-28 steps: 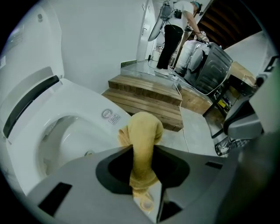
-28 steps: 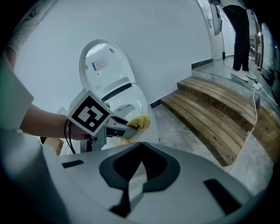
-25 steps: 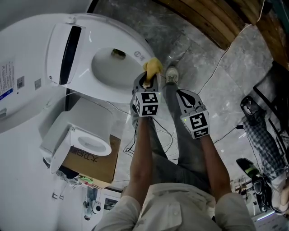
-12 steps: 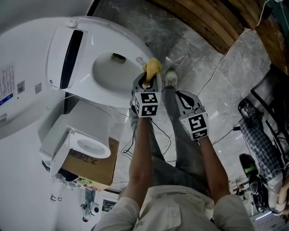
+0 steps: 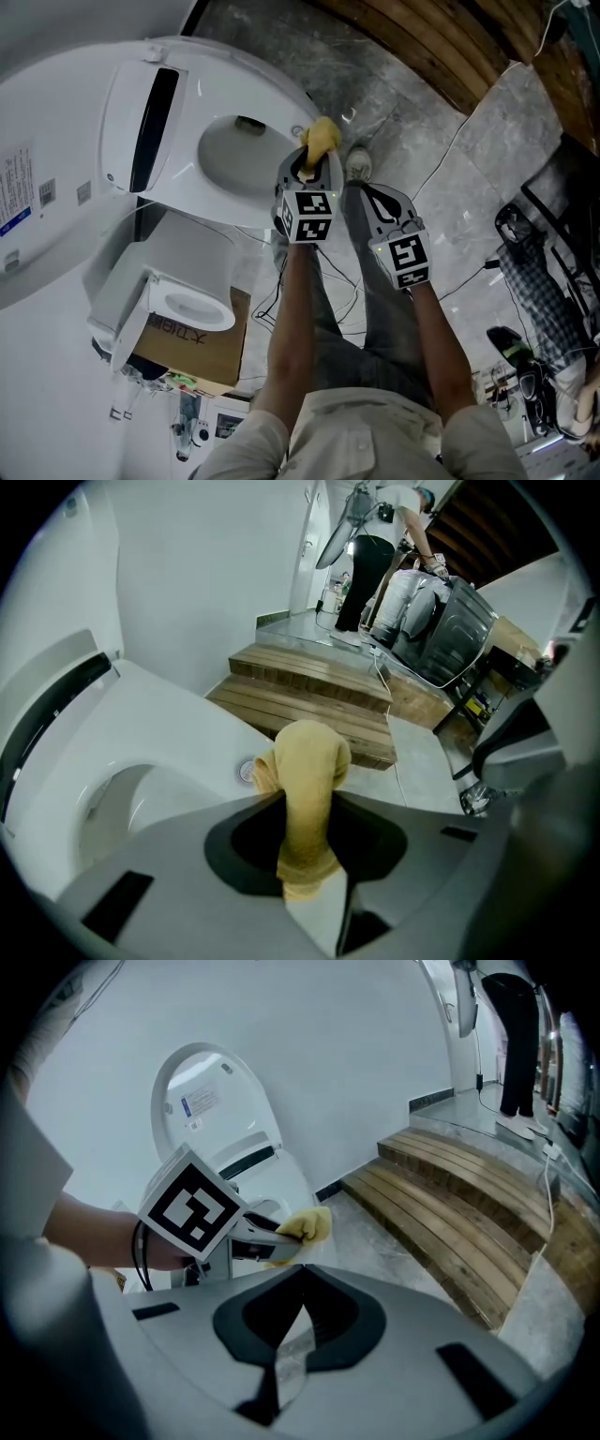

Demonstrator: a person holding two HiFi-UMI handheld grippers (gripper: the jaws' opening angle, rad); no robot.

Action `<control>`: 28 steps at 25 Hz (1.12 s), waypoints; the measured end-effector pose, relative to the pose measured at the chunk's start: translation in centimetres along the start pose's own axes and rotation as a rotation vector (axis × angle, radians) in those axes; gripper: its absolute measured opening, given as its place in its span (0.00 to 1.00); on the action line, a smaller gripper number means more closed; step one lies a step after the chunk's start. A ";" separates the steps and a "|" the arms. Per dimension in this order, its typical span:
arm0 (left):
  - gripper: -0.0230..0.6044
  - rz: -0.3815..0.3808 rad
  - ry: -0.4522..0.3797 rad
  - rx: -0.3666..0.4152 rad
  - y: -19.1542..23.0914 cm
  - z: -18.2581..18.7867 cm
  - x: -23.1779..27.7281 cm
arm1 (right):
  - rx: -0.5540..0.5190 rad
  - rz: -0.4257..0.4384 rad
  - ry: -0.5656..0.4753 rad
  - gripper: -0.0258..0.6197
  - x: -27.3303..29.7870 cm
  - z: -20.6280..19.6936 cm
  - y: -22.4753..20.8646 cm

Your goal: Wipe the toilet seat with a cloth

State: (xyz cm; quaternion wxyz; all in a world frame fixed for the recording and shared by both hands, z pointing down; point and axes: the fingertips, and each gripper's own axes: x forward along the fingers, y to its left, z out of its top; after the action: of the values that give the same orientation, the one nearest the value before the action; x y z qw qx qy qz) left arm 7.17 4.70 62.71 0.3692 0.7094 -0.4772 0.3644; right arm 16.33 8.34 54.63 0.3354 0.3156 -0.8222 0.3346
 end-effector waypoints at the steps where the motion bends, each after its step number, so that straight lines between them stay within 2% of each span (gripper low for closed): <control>1: 0.24 -0.002 -0.001 0.003 0.1 0.2 0.0 | 0.004 -0.003 -0.002 0.05 0.2 0.2 0.1; 28: 0.24 -0.029 -0.053 0.023 5.2 4.0 0.7 | -0.013 -0.010 -0.003 0.05 4.1 3.5 2.6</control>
State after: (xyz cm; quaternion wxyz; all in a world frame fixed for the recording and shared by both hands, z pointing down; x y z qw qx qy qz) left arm 3.13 -0.46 62.41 0.3532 0.7298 -0.4724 0.3456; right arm 10.83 6.00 54.94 0.3379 0.3180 -0.8232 0.3271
